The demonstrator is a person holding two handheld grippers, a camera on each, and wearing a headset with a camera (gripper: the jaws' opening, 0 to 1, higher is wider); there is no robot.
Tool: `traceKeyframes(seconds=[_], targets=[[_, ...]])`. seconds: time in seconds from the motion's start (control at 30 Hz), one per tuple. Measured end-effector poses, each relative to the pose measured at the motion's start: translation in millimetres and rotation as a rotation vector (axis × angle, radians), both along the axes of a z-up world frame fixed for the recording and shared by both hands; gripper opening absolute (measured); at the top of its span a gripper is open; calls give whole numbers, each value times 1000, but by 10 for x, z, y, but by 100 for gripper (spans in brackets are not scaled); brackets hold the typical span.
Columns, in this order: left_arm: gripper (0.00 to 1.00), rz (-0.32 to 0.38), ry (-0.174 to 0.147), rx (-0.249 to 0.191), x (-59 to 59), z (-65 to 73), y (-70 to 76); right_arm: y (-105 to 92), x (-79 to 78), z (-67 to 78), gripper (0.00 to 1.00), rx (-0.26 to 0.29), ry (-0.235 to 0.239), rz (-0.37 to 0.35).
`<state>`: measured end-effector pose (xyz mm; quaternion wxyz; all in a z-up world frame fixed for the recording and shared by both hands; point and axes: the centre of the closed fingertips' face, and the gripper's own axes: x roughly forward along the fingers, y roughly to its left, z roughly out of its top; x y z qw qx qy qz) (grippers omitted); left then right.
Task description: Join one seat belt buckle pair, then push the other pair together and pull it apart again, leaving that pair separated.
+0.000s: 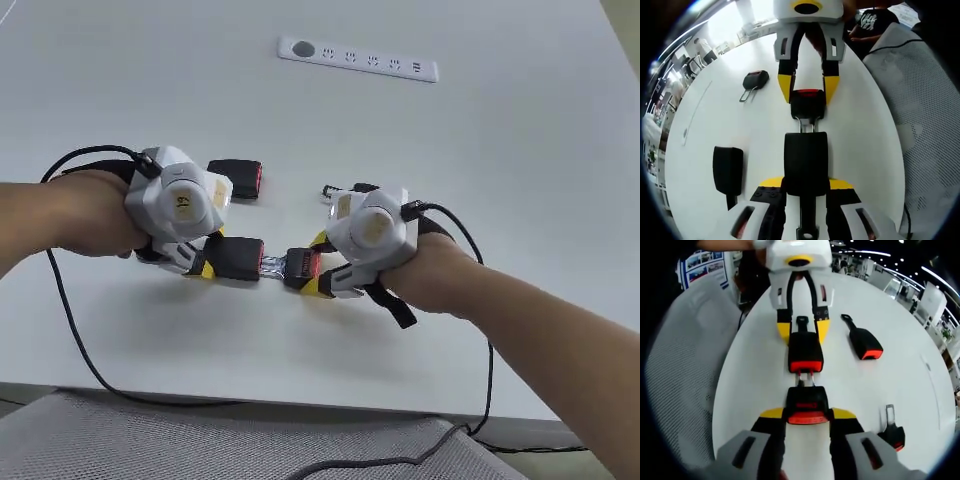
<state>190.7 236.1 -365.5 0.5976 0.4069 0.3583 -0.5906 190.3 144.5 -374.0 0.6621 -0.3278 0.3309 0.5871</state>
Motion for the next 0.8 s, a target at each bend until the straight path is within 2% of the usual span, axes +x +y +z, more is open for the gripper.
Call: traceKeyframes(seconds=[0.3, 0.43, 0.8], targets=[[29, -10, -6, -5, 83, -82, 27, 36, 14, -1, 32, 15, 2, -16], [29, -9, -10, 11, 101, -108, 28, 78, 20, 1, 31, 6, -5, -11], [28, -18, -5, 7, 65, -82, 20, 220, 33, 3, 31, 1, -8, -1]])
